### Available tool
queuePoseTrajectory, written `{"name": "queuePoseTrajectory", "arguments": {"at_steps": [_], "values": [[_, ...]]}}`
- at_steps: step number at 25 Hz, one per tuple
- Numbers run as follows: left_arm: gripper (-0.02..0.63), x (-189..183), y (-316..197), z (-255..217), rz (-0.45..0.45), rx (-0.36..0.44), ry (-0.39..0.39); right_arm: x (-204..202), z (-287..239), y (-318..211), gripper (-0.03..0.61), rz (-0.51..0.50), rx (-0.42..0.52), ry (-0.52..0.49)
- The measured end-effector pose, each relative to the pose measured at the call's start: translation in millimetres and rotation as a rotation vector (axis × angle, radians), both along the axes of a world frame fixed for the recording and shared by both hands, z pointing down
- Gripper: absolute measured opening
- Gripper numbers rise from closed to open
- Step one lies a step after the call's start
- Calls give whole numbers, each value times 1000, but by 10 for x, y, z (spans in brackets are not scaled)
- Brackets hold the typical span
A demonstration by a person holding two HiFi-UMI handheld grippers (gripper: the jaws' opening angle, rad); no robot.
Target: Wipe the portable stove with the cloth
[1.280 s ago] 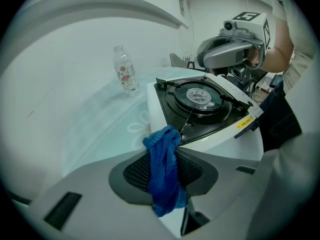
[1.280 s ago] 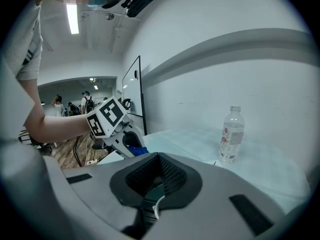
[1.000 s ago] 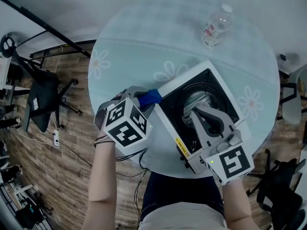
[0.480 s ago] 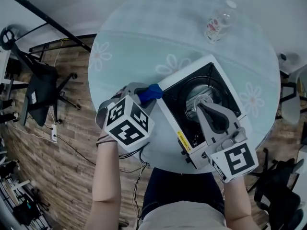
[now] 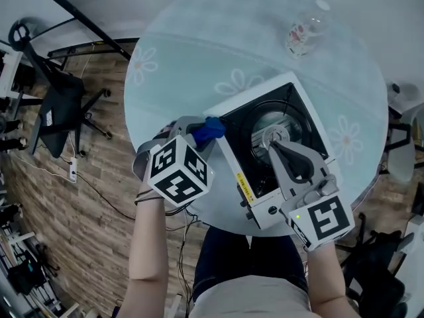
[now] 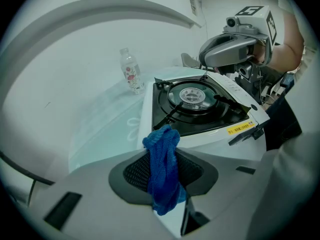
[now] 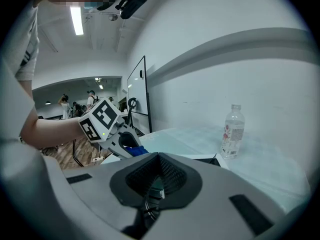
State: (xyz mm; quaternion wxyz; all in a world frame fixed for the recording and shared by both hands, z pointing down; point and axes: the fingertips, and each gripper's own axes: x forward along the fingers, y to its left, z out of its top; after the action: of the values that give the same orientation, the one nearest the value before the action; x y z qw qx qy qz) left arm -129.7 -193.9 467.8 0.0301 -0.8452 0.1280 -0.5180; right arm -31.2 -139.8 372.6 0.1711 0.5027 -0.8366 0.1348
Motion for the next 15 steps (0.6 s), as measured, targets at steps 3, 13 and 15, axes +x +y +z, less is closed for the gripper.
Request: {"name": "queuePoseTrajectory", "arguments": {"at_steps": [3,13,15], "values": [[133,26,81,12,-9,13,-23,35,6,62,21,-18,-1,-5],[133,91,375,19,-33,26,-40,49,-5,229,21,-73,1,-18],[133,101,429,27,-41,29,-42,49,-2,267,21,-86,1,-22]]}}
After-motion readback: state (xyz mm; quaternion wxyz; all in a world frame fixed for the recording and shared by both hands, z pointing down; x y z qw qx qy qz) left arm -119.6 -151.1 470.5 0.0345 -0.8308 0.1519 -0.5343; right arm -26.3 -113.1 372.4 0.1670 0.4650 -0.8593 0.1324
